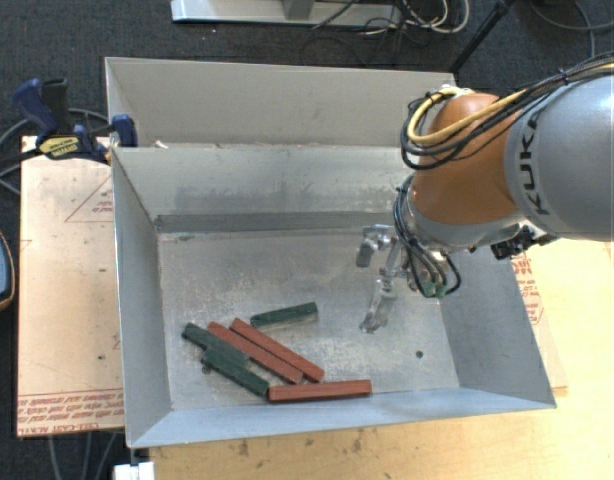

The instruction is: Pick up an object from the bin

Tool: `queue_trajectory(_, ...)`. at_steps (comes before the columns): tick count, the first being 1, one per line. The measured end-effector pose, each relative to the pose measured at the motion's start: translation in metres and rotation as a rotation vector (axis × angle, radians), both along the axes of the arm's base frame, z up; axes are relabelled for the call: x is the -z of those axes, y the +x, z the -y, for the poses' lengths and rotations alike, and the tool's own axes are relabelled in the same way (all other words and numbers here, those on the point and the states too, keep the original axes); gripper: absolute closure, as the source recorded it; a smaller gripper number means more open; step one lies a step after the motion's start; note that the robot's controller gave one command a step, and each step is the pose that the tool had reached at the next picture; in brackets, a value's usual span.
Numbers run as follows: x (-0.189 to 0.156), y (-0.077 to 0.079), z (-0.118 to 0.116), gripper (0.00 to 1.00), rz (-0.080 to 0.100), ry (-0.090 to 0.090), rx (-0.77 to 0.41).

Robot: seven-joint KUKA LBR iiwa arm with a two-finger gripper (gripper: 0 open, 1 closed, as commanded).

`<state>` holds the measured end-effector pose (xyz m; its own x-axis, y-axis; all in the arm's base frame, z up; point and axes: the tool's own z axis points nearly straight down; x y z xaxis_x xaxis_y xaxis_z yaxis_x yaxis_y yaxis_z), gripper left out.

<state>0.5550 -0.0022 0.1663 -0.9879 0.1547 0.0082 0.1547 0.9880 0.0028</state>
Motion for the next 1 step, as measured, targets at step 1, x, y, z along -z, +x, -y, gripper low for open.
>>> queue_trajectory(1, 0.0912, -0.0015, -0.0588, 0.0, 0.002, 0.0, -0.135)
